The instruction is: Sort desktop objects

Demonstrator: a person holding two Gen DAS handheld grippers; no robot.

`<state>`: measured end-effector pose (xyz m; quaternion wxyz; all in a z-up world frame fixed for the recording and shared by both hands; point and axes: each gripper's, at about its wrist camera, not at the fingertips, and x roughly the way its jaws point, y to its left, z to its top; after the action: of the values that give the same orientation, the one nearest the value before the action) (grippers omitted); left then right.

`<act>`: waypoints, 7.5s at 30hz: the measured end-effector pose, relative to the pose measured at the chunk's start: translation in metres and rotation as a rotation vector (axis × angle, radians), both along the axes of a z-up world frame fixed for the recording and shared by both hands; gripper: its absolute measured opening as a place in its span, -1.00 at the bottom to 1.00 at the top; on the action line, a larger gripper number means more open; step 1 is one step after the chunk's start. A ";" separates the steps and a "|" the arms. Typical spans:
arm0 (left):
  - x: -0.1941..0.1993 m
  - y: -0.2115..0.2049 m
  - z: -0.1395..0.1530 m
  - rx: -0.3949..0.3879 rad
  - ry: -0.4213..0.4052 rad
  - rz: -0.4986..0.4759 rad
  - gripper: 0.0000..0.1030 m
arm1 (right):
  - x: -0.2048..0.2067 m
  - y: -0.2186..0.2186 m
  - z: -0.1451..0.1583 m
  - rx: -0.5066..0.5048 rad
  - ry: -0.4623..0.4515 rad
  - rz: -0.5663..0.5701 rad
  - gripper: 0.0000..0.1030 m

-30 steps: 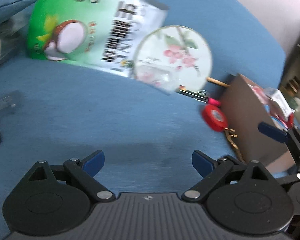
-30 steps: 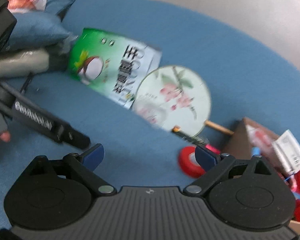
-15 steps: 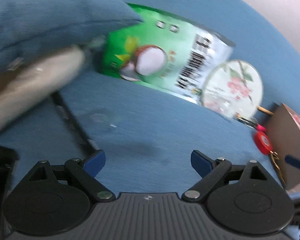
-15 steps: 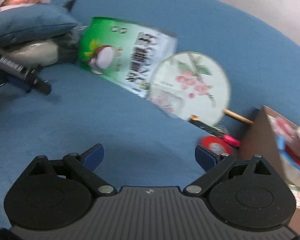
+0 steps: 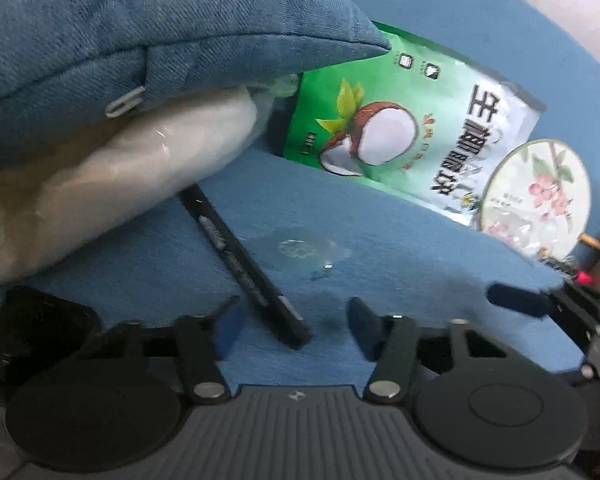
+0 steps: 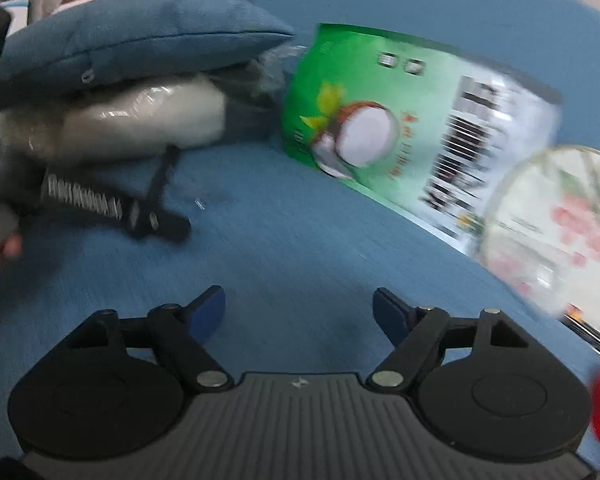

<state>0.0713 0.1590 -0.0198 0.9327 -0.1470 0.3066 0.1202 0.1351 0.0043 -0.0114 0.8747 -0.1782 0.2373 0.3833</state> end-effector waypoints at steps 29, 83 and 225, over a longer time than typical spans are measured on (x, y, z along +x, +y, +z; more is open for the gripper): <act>-0.003 0.010 -0.007 -0.232 -0.014 -0.148 -0.73 | -0.001 0.029 0.006 -0.060 0.032 0.168 -0.13; 0.003 -0.033 -0.004 -0.250 0.016 -0.485 -0.69 | 0.020 -0.017 0.009 0.010 0.094 0.017 -1.00; 0.109 -0.182 0.017 -0.233 -0.088 -0.752 0.36 | 0.038 -0.172 -0.020 -0.371 -0.159 -0.809 0.16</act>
<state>0.1800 -0.0234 -0.0029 0.9011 -0.1342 0.3104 -0.2715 0.1732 -0.1674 -0.0311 0.9228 -0.2539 0.2849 -0.0533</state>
